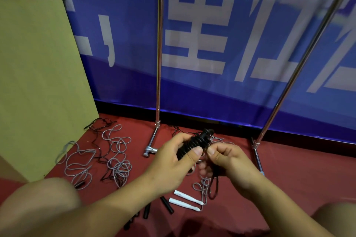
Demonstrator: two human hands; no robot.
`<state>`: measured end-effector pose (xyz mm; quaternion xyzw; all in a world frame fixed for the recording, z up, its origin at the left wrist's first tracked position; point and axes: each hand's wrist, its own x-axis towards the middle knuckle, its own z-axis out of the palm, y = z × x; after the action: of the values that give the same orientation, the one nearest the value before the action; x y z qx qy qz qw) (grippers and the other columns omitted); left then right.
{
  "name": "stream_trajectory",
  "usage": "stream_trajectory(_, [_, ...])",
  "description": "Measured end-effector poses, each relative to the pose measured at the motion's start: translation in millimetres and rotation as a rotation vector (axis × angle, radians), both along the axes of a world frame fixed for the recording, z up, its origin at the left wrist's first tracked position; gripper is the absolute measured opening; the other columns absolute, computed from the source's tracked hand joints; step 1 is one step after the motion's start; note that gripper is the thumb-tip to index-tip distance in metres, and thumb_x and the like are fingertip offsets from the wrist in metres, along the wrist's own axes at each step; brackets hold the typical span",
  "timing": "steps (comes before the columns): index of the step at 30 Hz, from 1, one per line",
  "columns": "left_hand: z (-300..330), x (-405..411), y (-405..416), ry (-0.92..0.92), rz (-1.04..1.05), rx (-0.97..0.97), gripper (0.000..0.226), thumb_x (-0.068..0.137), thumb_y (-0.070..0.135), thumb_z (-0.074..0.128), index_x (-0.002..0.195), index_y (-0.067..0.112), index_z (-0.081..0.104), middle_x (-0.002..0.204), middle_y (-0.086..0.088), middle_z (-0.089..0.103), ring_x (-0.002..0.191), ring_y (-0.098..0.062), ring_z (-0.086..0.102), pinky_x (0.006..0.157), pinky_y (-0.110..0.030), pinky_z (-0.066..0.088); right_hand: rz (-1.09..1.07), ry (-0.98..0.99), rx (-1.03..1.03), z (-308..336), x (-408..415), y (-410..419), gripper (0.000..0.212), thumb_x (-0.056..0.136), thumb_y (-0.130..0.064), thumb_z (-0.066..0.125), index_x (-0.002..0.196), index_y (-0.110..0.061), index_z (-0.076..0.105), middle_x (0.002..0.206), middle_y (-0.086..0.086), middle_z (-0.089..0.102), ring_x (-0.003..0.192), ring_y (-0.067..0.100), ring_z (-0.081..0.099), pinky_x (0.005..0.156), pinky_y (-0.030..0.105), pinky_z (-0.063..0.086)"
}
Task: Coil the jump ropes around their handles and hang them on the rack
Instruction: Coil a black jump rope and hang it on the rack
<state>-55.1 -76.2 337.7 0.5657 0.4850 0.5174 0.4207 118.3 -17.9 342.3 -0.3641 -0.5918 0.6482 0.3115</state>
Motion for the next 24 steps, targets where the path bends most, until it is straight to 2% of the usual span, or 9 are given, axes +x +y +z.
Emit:
stream_trajectory(3, [3,-2,-1,-0.057,-0.061,-0.055,0.026,0.088,0.032,0.062,0.106,0.013,0.06,0.069,0.009,0.059,0.066,-0.019,0.06,0.053,-0.026,0.049,-0.001,-0.042,0.029,0,3,5,0.026,0.084,-0.035,0.07,0.066,-0.016,0.066,0.065,0.015,0.063,0.053,0.021,0.055,0.056,0.029,0.043])
stream_trajectory(6, [9,-4,-2,-0.199,-0.145,-0.137,0.03,0.09,0.033,0.058,0.105,0.007,0.06,0.081,-0.002,0.068,0.067,-0.023,0.063,0.059,-0.031,0.054,-0.032,-0.057,0.077,-4,5,11,0.036,0.071,-0.05,0.078,0.068,-0.015,0.072,0.07,0.019,0.056,0.06,0.023,0.044,0.058,0.032,0.038])
stream_trajectory(10, [13,-9,1,-0.321,-0.19,-0.218,0.032,0.092,0.036,0.054,0.107,0.011,0.068,0.093,-0.011,0.071,0.08,-0.024,0.065,0.077,-0.037,0.052,-0.036,0.061,0.083,-8,5,12,0.051,0.066,-0.053,0.086,0.084,-0.007,0.071,0.085,0.028,0.062,0.08,0.033,0.054,0.078,0.046,0.042])
stream_trajectory(12, [12,-11,4,-0.287,-0.178,-0.236,0.034,0.091,0.038,0.054,0.11,0.012,0.068,0.094,-0.009,0.071,0.085,-0.023,0.065,0.078,-0.04,0.052,-0.062,0.111,0.078,-6,6,12,0.043,0.068,-0.04,0.086,0.088,-0.006,0.069,0.084,0.02,0.068,0.078,0.027,0.061,0.076,0.036,0.05])
stream_trajectory(14, [13,-12,5,-0.252,-0.166,-0.25,0.032,0.093,0.04,0.057,0.109,0.015,0.07,0.089,-0.007,0.068,0.083,-0.023,0.062,0.072,-0.035,0.054,-0.092,0.111,0.088,-3,6,10,0.025,0.071,-0.024,0.078,0.085,-0.007,0.065,0.073,0.009,0.065,0.066,0.012,0.058,0.064,0.021,0.049])
stream_trajectory(17, [17,-11,4,-0.225,-0.159,-0.264,0.041,0.095,0.044,0.051,0.108,0.01,0.068,0.08,-0.012,0.06,0.07,-0.021,0.057,0.058,-0.026,0.05,-0.09,0.085,0.131,-3,6,7,0.016,0.071,-0.023,0.079,0.074,-0.016,0.066,0.066,0.002,0.058,0.059,0.008,0.048,0.058,0.019,0.041])
stream_trajectory(20, [19,-7,3,-0.229,-0.137,-0.256,0.056,0.087,0.053,0.048,0.106,0.003,0.062,0.07,-0.016,0.06,0.053,-0.017,0.057,0.047,-0.026,0.047,-0.044,0.121,0.155,-3,6,7,0.024,0.067,-0.038,0.087,0.072,-0.023,0.07,0.069,0.002,0.06,0.063,0.008,0.051,0.06,0.019,0.043])
stream_trajectory(22, [19,-7,4,-0.242,-0.15,-0.213,0.063,0.078,0.063,0.063,0.108,0.007,0.061,0.073,-0.014,0.063,0.054,-0.018,0.06,0.044,-0.026,0.048,0.015,0.153,0.157,-3,8,6,0.043,0.059,-0.049,0.09,0.079,-0.017,0.07,0.075,0.006,0.063,0.069,0.013,0.055,0.064,0.022,0.046])
stream_trajectory(24, [17,-10,6,-0.228,-0.179,-0.202,0.079,0.06,0.065,0.083,0.109,0.008,0.059,0.083,-0.015,0.066,0.059,-0.021,0.062,0.048,-0.029,0.052,0.055,0.158,0.15,-2,9,6,0.058,0.062,-0.05,0.088,0.09,-0.004,0.068,0.085,0.018,0.066,0.08,0.028,0.058,0.074,0.033,0.048])
